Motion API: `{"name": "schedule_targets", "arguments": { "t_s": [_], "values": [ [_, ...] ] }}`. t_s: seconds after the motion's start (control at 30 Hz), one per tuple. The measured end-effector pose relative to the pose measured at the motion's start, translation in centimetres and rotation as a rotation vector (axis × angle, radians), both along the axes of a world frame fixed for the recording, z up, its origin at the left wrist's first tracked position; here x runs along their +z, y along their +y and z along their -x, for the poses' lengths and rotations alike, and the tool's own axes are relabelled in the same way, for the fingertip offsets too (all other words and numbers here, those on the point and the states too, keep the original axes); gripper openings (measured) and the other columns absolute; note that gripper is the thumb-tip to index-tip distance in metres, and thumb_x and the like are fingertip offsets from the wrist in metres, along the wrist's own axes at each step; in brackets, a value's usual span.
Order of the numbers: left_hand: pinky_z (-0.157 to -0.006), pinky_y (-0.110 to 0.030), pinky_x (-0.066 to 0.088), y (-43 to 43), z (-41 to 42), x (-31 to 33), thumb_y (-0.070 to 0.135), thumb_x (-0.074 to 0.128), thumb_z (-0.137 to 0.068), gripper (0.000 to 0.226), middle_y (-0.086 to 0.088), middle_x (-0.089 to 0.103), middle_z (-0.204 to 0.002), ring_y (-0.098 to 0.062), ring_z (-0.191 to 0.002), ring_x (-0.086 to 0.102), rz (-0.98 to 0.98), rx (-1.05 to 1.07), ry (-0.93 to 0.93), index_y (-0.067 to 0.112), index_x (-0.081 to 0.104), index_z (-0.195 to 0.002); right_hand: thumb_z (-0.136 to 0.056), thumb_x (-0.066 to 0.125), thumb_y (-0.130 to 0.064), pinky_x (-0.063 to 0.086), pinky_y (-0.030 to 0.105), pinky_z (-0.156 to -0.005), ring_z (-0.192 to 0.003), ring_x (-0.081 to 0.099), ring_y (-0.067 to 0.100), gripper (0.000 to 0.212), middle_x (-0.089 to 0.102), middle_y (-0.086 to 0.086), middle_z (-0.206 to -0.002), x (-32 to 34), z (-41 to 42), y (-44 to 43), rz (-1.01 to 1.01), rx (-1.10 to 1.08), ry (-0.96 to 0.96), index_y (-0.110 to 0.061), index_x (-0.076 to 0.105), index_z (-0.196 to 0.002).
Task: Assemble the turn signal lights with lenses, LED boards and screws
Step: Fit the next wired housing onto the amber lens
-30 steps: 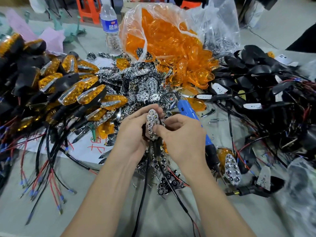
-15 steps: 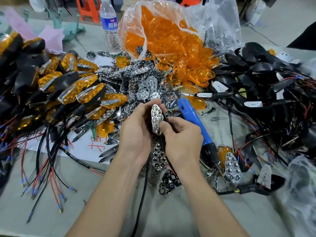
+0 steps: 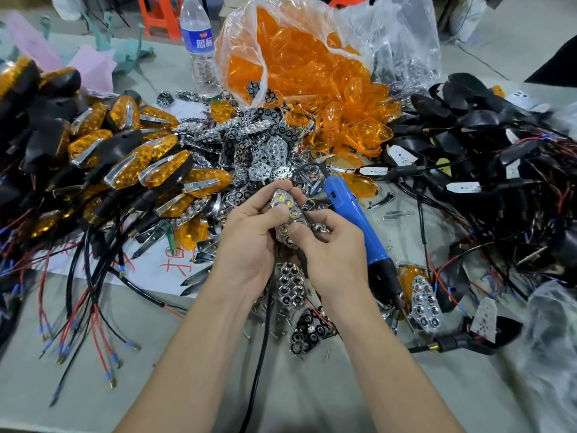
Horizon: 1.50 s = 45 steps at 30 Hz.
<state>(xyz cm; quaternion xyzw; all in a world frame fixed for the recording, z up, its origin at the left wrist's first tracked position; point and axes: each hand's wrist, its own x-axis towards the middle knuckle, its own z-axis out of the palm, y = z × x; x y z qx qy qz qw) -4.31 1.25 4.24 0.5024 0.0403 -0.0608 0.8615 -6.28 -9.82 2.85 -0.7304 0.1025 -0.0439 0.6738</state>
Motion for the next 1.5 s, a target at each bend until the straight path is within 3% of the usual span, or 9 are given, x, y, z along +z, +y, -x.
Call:
{"name": "schedule_targets", "arguments": {
  "t_s": [0.13,0.53,0.7,0.77,0.9,1.03,1.17,1.37,1.5],
  "values": [
    [-0.067,-0.045,0.058,0.5,0.0,0.2,0.02,0.057,-0.103,0.024,-0.002,0.077,-0.11,-0.027,-0.086,0.072,-0.149,-0.089,0.036,0.024,0.081,-0.104,-0.076,0.081,-0.028,0.064,0.051,-0.066,-0.063,0.073,0.027,0.015,0.077,0.009,-0.073,-0.1,0.4,-0.2,-0.096,-0.034,0.011,-0.036,0.071,-0.083],
    [-0.095,-0.051,0.057,0.2,-0.1,0.2,0.006,0.055,-0.103,0.027,-0.01,0.077,-0.105,-0.031,-0.103,0.071,-0.361,0.02,0.012,0.016,0.08,-0.096,-0.076,0.079,-0.031,0.055,0.058,-0.059,-0.062,0.063,0.028,0.018,0.072,0.015,-0.07,-0.5,0.4,-0.5,-0.135,0.037,0.051,-0.02,0.069,-0.085],
    [-0.106,-0.063,0.048,0.1,0.3,0.0,0.002,0.059,-0.101,0.019,-0.03,0.069,-0.114,-0.037,-0.101,0.068,-0.412,-0.026,0.008,0.01,0.076,-0.105,-0.074,0.078,-0.022,0.058,0.04,-0.055,-0.061,0.068,0.021,0.007,0.075,0.007,-0.074,-0.6,0.4,-0.4,-0.227,0.0,0.043,-0.023,0.071,-0.075],
    [-0.102,-0.065,0.05,0.1,0.4,-0.2,0.0,0.059,-0.1,0.022,-0.028,0.072,-0.104,-0.03,-0.091,0.066,-0.437,0.013,0.015,0.012,0.078,-0.096,-0.076,0.078,-0.029,0.061,0.051,-0.067,-0.066,0.072,0.026,0.008,0.077,0.007,-0.075,-0.8,0.4,-0.5,-0.117,0.013,0.062,-0.026,0.072,-0.081],
    [-0.096,-0.065,0.054,0.6,0.4,-0.8,0.005,0.062,-0.099,0.029,-0.019,0.077,-0.095,-0.042,-0.093,0.072,-0.525,0.12,0.067,0.023,0.08,-0.087,-0.09,0.073,-0.043,0.061,0.035,-0.069,-0.061,0.069,0.005,0.005,0.074,-0.016,-0.069,-0.4,-0.5,-2.1,0.284,0.137,0.05,-0.044,0.076,-0.086],
    [-0.097,-0.056,0.054,2.3,-0.5,-1.4,0.009,0.065,-0.099,0.033,-0.001,0.076,-0.084,-0.03,-0.086,0.068,-0.556,0.231,0.152,0.033,0.081,-0.083,-0.098,0.06,-0.018,0.058,0.032,-0.072,-0.063,0.064,0.006,0.025,0.077,-0.012,-0.09,0.5,-2.0,-4.3,0.607,-0.009,0.017,-0.032,0.077,-0.11],
    [-0.113,-0.061,0.042,3.1,-1.1,-1.7,0.012,0.066,-0.099,0.028,-0.012,0.072,-0.126,-0.036,-0.123,0.063,-0.532,0.213,0.173,0.019,0.073,-0.126,-0.093,0.06,-0.008,0.053,0.038,-0.095,-0.103,0.065,0.022,0.033,0.075,-0.002,-0.105,1.3,-2.7,-4.5,0.978,0.272,0.093,-0.03,0.075,-0.113],
    [-0.109,-0.059,0.047,3.6,-1.0,-2.2,0.014,0.069,-0.097,0.029,-0.007,0.076,-0.119,-0.034,-0.117,0.066,-0.502,0.211,0.213,0.027,0.076,-0.122,-0.087,0.06,-0.002,0.037,0.035,-0.09,-0.08,0.036,0.015,0.038,0.038,-0.009,-0.079,0.9,-1.1,-3.6,1.189,0.441,0.106,-0.033,0.069,-0.106],
    [-0.113,-0.061,0.044,3.4,-0.9,-2.2,0.012,0.067,-0.099,0.033,-0.007,0.073,-0.124,-0.034,-0.123,0.063,-0.506,0.157,0.19,0.02,0.071,-0.131,-0.089,0.064,-0.01,0.047,0.033,-0.071,-0.078,0.058,0.021,0.022,0.06,-0.008,-0.082,1.1,-1.1,-4.5,1.02,0.186,0.085,-0.031,0.069,-0.086]
  ]
}}
